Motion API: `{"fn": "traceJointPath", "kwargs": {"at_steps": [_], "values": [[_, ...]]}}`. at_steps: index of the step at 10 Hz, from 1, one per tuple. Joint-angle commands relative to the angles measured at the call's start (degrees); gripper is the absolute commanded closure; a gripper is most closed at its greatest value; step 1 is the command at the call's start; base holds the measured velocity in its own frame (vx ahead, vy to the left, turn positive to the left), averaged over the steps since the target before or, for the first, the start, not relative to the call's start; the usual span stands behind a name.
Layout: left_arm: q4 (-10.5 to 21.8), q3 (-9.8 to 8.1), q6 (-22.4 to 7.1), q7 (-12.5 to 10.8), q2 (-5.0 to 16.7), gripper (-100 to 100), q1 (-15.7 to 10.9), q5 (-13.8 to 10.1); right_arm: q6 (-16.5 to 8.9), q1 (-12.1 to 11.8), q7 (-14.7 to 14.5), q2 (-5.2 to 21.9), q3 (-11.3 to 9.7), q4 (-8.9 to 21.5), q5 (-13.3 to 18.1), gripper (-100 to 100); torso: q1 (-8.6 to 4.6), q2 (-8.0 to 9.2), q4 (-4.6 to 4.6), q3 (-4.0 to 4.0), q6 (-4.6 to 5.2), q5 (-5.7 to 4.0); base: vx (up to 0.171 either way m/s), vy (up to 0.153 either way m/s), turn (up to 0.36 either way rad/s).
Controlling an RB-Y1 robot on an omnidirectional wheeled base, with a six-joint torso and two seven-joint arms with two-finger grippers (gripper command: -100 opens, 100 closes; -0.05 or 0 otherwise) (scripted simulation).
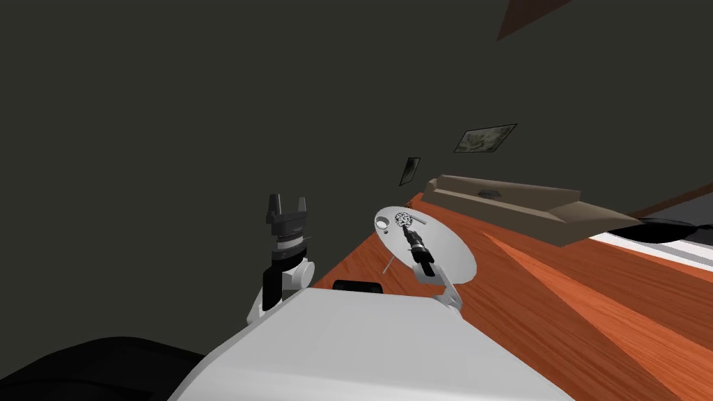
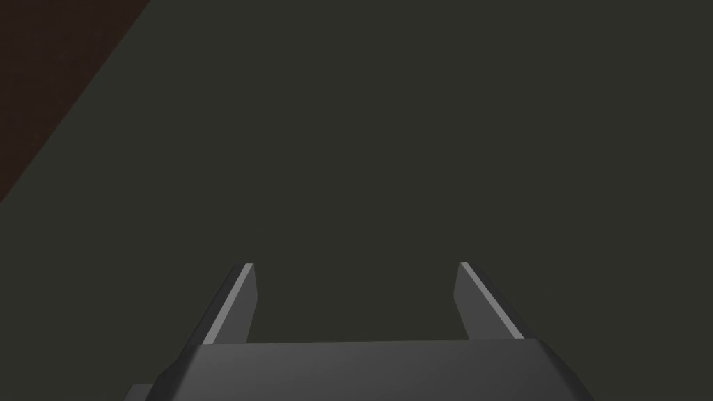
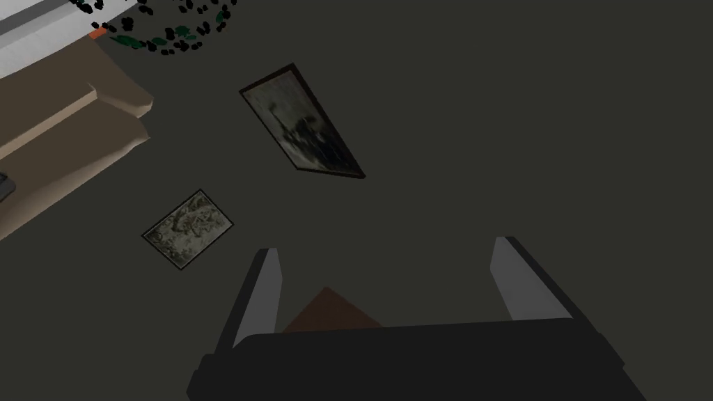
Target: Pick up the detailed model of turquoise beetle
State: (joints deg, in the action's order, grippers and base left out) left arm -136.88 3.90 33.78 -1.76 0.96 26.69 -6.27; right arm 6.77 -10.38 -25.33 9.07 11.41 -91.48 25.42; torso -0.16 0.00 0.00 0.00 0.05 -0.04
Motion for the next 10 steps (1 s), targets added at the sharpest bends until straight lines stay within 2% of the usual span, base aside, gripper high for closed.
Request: {"fn": "traceJointPath", "kwargs": {"at_steps": [1,2,3,5,6,8,9,10], "values": [[0.0,0.0,0.0,0.0,0.0,0,0.0,0.0,-2.9,1.5,-2.0,0.1,0.6,2.9,2.1,-100,0.0,0.0,0.0,0.0,0.0,0.0,-0.014,-0.025,0.266],[0.0,0.0,0.0,0.0,0.0,0,0.0,0.0,-3.4,1.5,-2.0,0.1,0.6,3.6,2.1,-100,0.0,-0.01,0.0,0.0,-0.04,0.01,-0.008,-0.026,0.13],[0.0,0.0,0.0,0.0,0.0,0,0.0,0.0,-5.4,3.1,-3.7,0.0,1.4,6.0,3.9,-100,-0.01,-0.02,-0.01,-0.01,0.01,0.0,-0.007,-0.022,0.225],[0.0,0.0,0.0,0.0,0.0,0,0.0,0.0,-5.9,3.1,-3.7,0.0,1.4,7.0,3.9,-100,0.01,-0.05,-0.01,-0.03,0.01,0.01,-0.001,-0.017,0.043],[0.0,0.0,0.0,0.0,0.0,0,0.0,0.0,-8.4,4.6,-5.3,-0.2,2.1,9.0,5.7,-100,0.04,-0.05,-0.01,-0.03,0.03,0.01,-0.003,-0.019,0.196],[0.0,0.0,0.0,0.0,0.0,0,0.0,0.0,-8.4,4.6,-5.3,-0.2,2.1,10.4,5.7,-100,0.0,-0.07,-0.01,-0.04,0.01,0.01,0.003,-0.02,0.077],[0.0,0.0,0.0,0.0,0.0,0,0.0,0.0,-10.9,6.2,-6.9,-0.4,2.8,12.1,7.5,-100,0.04,-0.07,-0.02,-0.04,0.03,0.01,0.004,-0.018,0.204],[0.0,0.0,0.0,0.0,0.0,0,0.0,0.0,-10.9,6.2,-6.9,-0.4,2.8,13.0,7.5,-100,0.03,-0.08,-0.01,-0.04,-0.03,0.01,0.004,-0.025,0.164]]}}
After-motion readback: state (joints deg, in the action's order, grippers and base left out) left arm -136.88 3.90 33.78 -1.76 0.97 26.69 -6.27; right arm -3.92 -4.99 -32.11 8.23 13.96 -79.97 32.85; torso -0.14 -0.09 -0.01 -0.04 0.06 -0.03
